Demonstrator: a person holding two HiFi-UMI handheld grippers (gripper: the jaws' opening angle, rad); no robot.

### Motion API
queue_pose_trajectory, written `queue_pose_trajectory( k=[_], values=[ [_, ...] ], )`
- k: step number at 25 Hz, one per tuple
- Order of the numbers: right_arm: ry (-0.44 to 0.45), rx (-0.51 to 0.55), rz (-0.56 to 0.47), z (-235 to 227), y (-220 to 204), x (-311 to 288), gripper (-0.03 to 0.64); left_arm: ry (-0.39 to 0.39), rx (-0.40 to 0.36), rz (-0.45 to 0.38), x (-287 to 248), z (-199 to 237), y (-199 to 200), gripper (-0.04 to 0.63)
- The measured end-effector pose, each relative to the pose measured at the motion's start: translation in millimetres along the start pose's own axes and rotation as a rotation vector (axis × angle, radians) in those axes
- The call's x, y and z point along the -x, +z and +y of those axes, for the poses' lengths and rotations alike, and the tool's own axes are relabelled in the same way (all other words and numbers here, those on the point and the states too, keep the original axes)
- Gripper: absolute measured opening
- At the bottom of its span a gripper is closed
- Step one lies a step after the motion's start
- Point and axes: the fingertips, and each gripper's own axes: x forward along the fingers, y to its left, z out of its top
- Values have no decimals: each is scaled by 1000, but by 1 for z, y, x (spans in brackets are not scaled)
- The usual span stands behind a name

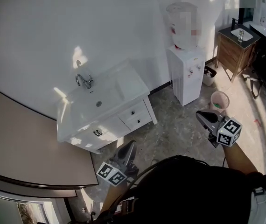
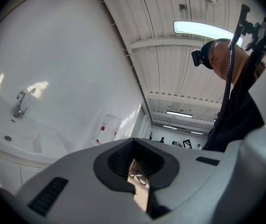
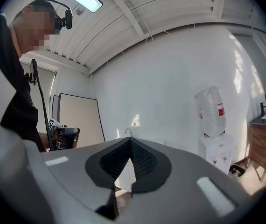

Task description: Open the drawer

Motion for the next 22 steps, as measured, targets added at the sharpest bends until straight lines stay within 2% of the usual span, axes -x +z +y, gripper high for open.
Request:
queue_pose_trajectory(
  k=[4, 9, 12, 18, 22],
  values=[
    [-57, 25, 10, -12, 15, -41, -2, -49, 16, 0, -19, 56, 19, 0],
    [-127, 32, -4, -22, 33, -95, -2, -129, -1, 3, -42, 114, 55, 0],
    [-131, 41, -8, -23, 45, -137, -2, -158, 11, 15, -53, 151, 70, 0],
    [-156, 51, 13, -26, 39, -204, -2, -169, 30, 15, -50, 224, 83, 0],
    [-139, 68, 22, -28, 43, -243, -2, -149, 36, 8, -44, 261, 91, 0]
  ],
)
